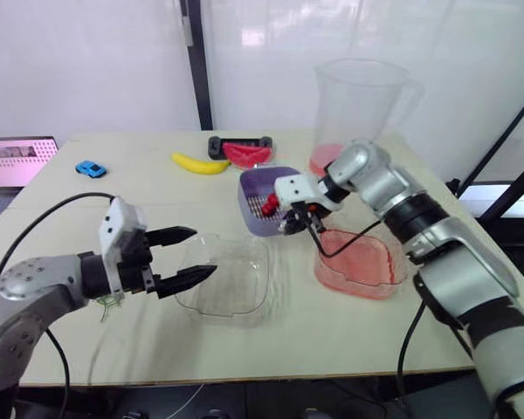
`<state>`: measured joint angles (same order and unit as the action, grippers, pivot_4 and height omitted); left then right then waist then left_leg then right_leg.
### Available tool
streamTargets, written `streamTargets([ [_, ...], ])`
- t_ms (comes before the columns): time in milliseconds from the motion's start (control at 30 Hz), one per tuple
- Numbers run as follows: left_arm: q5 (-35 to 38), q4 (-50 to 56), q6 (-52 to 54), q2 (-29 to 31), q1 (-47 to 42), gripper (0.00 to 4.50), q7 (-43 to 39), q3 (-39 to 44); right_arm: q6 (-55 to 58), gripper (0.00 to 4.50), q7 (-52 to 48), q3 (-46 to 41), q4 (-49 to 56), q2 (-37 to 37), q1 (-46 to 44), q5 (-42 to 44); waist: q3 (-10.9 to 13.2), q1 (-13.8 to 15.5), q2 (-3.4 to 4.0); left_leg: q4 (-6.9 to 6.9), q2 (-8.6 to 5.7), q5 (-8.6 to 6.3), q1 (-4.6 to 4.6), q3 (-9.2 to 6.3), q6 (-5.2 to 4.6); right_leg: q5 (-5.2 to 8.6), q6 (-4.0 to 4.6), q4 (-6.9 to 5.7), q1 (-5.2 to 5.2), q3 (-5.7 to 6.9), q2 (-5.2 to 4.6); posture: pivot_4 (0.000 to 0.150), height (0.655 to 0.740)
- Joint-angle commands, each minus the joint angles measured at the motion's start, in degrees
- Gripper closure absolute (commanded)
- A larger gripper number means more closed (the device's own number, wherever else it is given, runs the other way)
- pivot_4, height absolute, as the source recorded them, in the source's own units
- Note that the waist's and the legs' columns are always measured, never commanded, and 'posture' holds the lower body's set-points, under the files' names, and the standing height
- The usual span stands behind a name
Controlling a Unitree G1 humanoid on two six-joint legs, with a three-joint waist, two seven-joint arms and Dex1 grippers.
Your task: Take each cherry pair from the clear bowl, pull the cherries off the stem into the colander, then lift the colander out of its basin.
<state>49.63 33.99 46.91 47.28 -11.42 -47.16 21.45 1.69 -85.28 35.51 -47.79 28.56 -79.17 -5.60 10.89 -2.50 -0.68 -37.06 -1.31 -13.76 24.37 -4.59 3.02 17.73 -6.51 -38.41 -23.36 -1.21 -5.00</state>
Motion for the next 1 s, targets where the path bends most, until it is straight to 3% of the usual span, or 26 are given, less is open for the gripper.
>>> streamTargets([
  [33, 2.43, 2.76, -0.01, 0.76, 0.93, 0.0, 1.88, 2.59, -5.82, 4.27, 1.14, -1.6, -7.17, -2.86, -3.59, -3.08, 0.0, -0.06, 0.0, 0.02, -0.02, 0.0, 0.0, 0.0, 0.0, 0.0, 0.0, -0.01, -0.02, 0.0, 0.01, 0.15, 0.74],
  [200, 4.34, 4.21, 0.0, 1.24, 2.77, 0.0, 3.68, 3.87, -10.31, 4.27, 3.05, -1.68, -15.27, -5.95, -5.16, -7.63, 0.0, -0.07, 0.01, 0.05, -0.04, 0.02, 0.0, 0.0, 0.05, 0.0, 0.0, -0.04, -0.07, -0.01, 0.02, 0.15, 0.74],
  [467, 5.24, 3.87, -1.76, 1.83, 4.4, 0.0, 4.24, 4.68, -11.72, 0.2, 2.14, -5.31, -17.79, -6.42, -8.94, -9.05, 0.01, -0.06, 0.02, 0.07, -0.08, 0.03, 0.0, -0.01, 0.08, 0.0, 0.01, -0.06, -0.07, -0.02, 0.02, 0.15, 0.74],
  [500, 3.49, 3.48, -3.84, 1.15, 5.91, 0.0, 3.34, 5.08, -10.74, 0.03, 0.74, -6.98, -16.73, -5.47, -10.16, -7.83, 0.01, -0.07, 0.02, 0.07, -0.1, 0.03, 0.0, -0.01, 0.08, 0.0, 0.01, -0.06, -0.07, -0.02, 0.02, 0.15, 0.74],
  [767, 0.28, -0.37, -12.15, -2.37, 8.72, 0.0, -0.68, 3.83, 3.22, 0.03, -7.21, -18.13, -4.05, 6.39, -12.13, 1.64, 0.02, 0.53, 0.04, 0.06, -0.09, 0.02, 0.01, 0.0, 0.07, 0.0, 0.01, -0.01, -0.03, 0.0, -0.02, 0.15, 0.74],
  [933, 2.05, -3.61, -11.0, -2.87, 5.45, 0.0, -0.19, 1.2, 18.04, 0.03, -5.64, -25.97, 9.32, 16.38, -3.84, 8.64, 0.01, 0.84, 0.03, 0.06, -0.13, -0.05, -0.03, 0.05, -0.06, 0.0, 0.01, 0.04, 0.02, -0.02, -0.02, 0.15, 0.74],
  [1000, -2.48, -7.71, -14.31, -3.59, 2.65, 0.0, 1.03, -0.09, 22.74, 0.03, -2.83, -33.46, 16.64, 22.25, 5.14, 12.47, 0.01, 1.53, 0.03, 0.06, -0.12, -0.17, -0.03, 0.05, -0.26, 0.0, 0.01, 0.02, 0.01, -0.02, -0.01, 0.15, 0.74],
])
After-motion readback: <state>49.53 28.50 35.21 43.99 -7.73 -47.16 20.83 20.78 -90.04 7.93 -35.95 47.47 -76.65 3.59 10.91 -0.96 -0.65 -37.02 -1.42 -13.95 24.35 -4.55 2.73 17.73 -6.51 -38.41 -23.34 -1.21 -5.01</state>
